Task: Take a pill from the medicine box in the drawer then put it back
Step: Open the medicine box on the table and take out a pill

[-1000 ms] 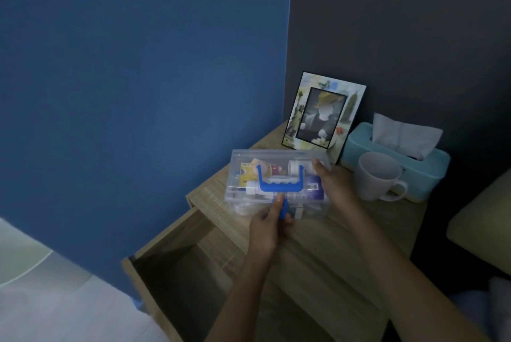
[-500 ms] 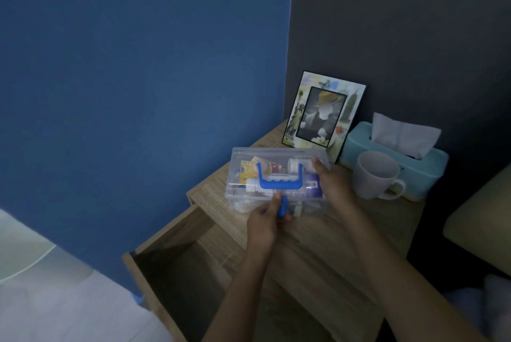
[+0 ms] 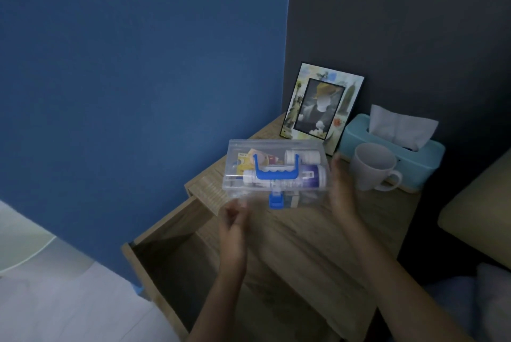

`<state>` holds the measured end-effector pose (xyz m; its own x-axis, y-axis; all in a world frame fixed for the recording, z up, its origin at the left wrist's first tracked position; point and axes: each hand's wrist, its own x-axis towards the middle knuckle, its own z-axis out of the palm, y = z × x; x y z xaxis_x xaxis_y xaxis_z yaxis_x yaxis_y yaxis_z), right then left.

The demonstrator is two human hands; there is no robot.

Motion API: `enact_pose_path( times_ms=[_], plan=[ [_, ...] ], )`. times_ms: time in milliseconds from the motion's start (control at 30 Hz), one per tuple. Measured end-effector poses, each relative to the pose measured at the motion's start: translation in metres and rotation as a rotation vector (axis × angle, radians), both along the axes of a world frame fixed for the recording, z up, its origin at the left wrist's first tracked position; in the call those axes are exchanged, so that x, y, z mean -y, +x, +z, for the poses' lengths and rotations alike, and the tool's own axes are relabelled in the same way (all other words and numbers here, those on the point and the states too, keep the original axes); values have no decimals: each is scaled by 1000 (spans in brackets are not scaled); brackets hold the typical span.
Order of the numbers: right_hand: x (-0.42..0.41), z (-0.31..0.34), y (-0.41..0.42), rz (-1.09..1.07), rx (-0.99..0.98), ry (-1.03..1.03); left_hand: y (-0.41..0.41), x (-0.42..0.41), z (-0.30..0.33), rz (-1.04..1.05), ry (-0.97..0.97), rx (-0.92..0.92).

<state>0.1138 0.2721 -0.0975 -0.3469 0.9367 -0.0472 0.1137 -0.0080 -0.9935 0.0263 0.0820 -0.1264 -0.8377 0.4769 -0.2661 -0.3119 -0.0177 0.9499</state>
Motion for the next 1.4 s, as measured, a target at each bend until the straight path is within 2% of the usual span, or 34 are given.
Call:
enact_pose_path(
  times_ms=[133,267,367,467,700,967,1133,1233,1333,1400],
  plan=[
    [17,-9,13,56,-99,-27,-13,4,10,145,-17,-108],
    [15,10,11,144,-193,-15,-16,-4,25,88,-2,-223],
    [-6,25,-3,133,-274,-34,-16,-10,32,37,-5,-299],
    [-33,44,-20,105,-154,-30,-17,-13,35,53,-22,-297],
    [-67,50,-54,199,47,78,-21,-11,33,52,-12,-279],
    [-58,17,-36,297,36,-3,-24,-12,29,38,-61,-302],
    [-46,4,-26,189,-17,-75,-29,-14,29,41,-53,-298],
    [-35,6,-19,170,-48,-83,-35,-22,33,97,-107,-415],
    [-20,3,-9,174,-100,-66,-50,-41,44,133,-268,-725],
    [-8,-1,-2,158,-103,-88,-61,-60,53,58,-396,-874]
  ],
)
